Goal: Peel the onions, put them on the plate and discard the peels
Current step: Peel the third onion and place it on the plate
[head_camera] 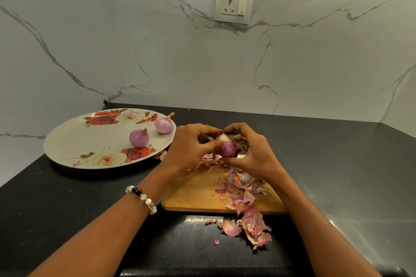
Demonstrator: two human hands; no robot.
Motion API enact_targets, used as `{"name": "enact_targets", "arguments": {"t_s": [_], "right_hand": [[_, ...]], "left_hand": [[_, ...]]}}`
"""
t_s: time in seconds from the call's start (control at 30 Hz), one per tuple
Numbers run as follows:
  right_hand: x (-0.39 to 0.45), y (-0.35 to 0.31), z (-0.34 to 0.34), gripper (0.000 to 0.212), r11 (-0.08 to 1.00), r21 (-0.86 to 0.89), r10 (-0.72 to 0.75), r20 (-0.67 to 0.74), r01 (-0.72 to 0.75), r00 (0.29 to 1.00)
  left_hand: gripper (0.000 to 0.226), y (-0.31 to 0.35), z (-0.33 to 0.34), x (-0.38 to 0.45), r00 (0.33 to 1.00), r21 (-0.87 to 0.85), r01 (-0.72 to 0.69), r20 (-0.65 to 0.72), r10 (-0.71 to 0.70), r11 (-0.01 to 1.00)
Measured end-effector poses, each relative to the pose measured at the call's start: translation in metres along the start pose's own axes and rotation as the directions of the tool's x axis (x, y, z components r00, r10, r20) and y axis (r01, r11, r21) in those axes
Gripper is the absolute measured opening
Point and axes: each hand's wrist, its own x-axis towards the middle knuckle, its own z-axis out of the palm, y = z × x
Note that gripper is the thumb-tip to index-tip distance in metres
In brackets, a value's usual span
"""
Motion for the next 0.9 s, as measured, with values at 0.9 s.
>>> {"name": "enact_targets", "arguments": {"t_s": [0.9], "right_hand": [[-0.004, -0.002, -0.015, 0.049, 0.960, 0.238, 0.120, 0.131, -0.149, 0.984]], "left_hand": [[0.043, -0.006, -0.005, 0.002, 0.982, -0.065, -0.001, 0.189, 0.013, 0.998]]}}
